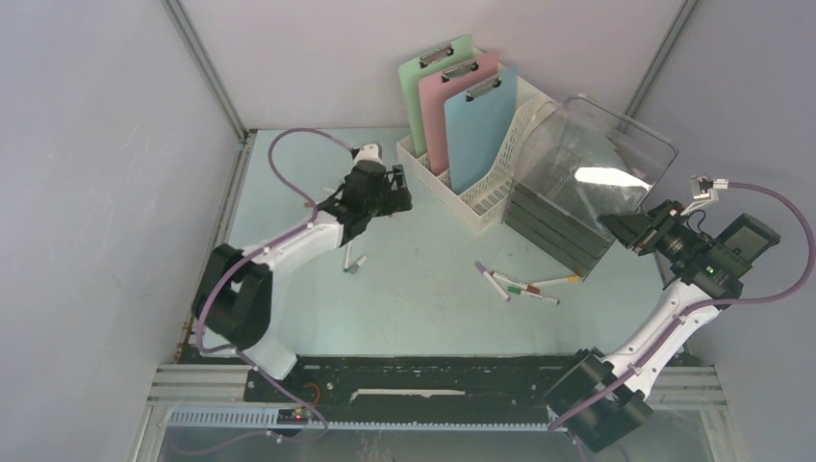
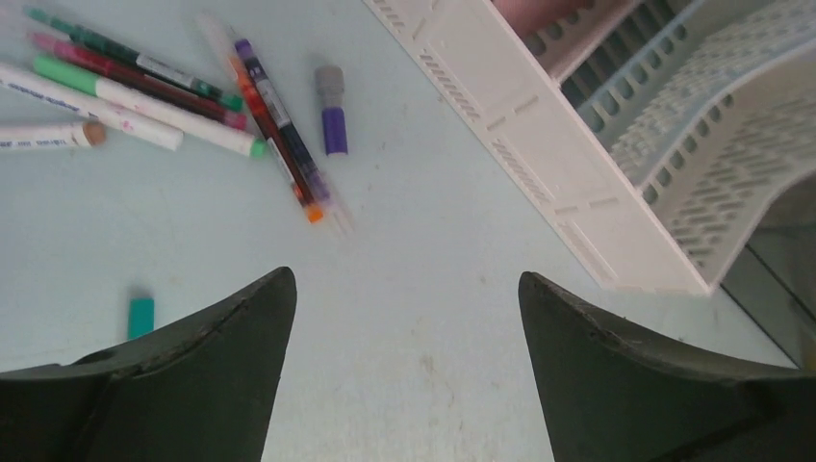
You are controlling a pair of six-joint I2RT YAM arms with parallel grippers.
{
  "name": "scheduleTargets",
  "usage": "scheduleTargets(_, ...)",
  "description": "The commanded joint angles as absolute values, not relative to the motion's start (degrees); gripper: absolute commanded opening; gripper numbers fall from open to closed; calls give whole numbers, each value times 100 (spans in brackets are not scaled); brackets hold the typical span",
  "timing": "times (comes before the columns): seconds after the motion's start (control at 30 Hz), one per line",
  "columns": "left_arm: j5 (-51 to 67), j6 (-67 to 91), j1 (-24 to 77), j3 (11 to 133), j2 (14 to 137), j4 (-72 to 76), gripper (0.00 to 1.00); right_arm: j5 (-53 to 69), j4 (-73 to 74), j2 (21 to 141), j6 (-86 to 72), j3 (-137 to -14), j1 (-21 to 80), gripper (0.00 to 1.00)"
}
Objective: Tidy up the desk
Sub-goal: Pick up the stationery from the center of the board.
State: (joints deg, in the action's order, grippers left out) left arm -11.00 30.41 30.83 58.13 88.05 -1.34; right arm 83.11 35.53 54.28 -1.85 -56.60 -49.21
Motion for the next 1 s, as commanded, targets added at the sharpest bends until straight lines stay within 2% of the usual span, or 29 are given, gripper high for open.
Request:
scheduleTargets(0.0, -1831, 2831, 3051, 6991, 9649, -1463, 91, 8573, 3428, 5322, -279, -5677, -4910, 38)
scheduleTargets(0.23, -1553, 2721, 2805, 8136, 10749, -1943, 64, 8604, 3440, 5385, -270, -5675, -4845, 38)
scheduleTargets(0.63, -784, 2738, 2485, 9027, 11750, -1951, 65, 8660, 3445, 5461, -277, -5675, -4736, 38)
scheduleTargets(0.97, -630, 2725, 2393, 9975, 12475, -2514, 59, 8615, 3433, 5536, -264, -5676, -4623, 38)
